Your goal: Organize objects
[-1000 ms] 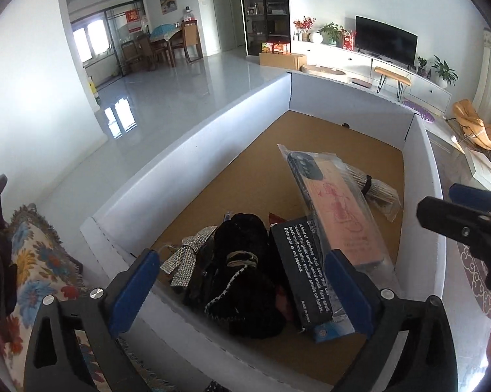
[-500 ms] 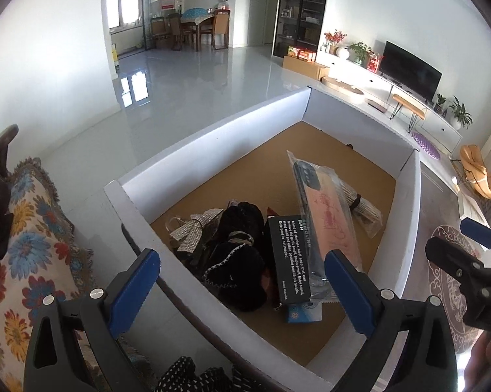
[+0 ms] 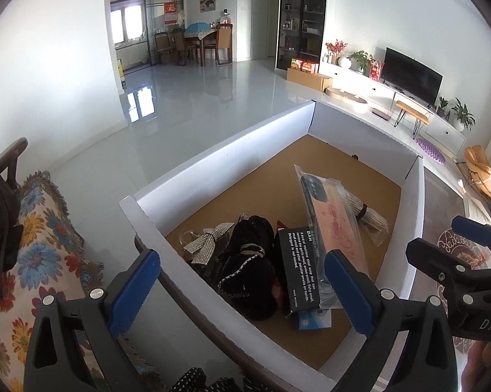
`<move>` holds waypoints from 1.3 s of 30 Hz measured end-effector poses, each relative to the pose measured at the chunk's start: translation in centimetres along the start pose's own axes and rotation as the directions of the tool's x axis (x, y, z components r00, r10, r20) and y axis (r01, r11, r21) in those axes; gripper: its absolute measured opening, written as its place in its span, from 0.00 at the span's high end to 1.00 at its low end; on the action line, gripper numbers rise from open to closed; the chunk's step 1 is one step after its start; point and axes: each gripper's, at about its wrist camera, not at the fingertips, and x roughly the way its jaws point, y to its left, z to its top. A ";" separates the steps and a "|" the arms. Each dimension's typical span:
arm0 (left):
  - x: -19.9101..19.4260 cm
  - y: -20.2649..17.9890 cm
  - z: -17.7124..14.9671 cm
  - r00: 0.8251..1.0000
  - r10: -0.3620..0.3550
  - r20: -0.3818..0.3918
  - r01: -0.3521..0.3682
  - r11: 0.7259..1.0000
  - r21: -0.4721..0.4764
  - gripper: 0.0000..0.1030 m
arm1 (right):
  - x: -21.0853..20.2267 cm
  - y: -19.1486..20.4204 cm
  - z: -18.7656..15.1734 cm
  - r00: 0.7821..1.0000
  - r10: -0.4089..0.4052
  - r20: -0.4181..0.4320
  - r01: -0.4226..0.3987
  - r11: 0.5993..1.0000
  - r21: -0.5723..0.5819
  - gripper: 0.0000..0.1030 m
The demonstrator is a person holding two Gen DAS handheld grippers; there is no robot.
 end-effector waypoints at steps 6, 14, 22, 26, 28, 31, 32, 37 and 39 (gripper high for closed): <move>0.1 0.0 -0.1 1.000 0.010 0.003 -0.010 1.000 0.000 0.01 | 0.1 0.1 0.0 1.000 0.006 0.000 -0.006 1.000 0.003 0.01; 0.2 -0.1 -0.1 1.000 0.016 0.005 -0.016 1.000 0.000 0.01 | 0.3 0.3 -0.2 1.000 0.006 -0.009 -0.006 1.000 -0.002 0.01; 0.2 -0.3 -0.2 1.000 0.022 0.006 -0.022 1.000 0.012 0.01 | 0.6 0.1 -0.4 1.000 0.005 -0.013 -0.005 1.000 0.002 0.01; 0.3 -0.3 -0.2 1.000 0.022 0.004 -0.022 1.000 0.012 0.01 | 0.6 0.1 -0.4 1.000 0.005 -0.013 -0.005 1.000 0.001 0.01; 0.3 -0.4 -0.2 1.000 0.023 0.005 -0.023 1.000 0.014 0.01 | 0.6 0.1 -0.4 1.000 0.006 -0.013 -0.006 1.000 0.002 0.01; 0.4 -0.4 -0.2 1.000 0.025 0.004 -0.025 1.000 0.016 0.01 | 0.7 0.0 -0.4 1.000 0.005 -0.013 -0.005 1.000 0.003 0.01; 0.4 -0.5 -0.2 1.000 0.025 0.002 -0.025 1.000 0.018 0.01 | 0.6 0.0 -0.4 1.000 0.006 -0.013 -0.006 1.000 0.002 0.01; 0.6 -0.5 -0.2 1.000 0.029 -0.001 -0.029 0.999 0.024 0.01 | 0.8 -0.1 -0.4 1.000 0.005 -0.012 -0.005 1.000 0.005 0.01; 0.7 -0.5 -0.2 1.000 0.030 -0.004 -0.029 0.999 0.025 0.01 | 0.8 -0.1 -0.4 1.000 0.006 -0.013 -0.006 1.000 0.005 0.01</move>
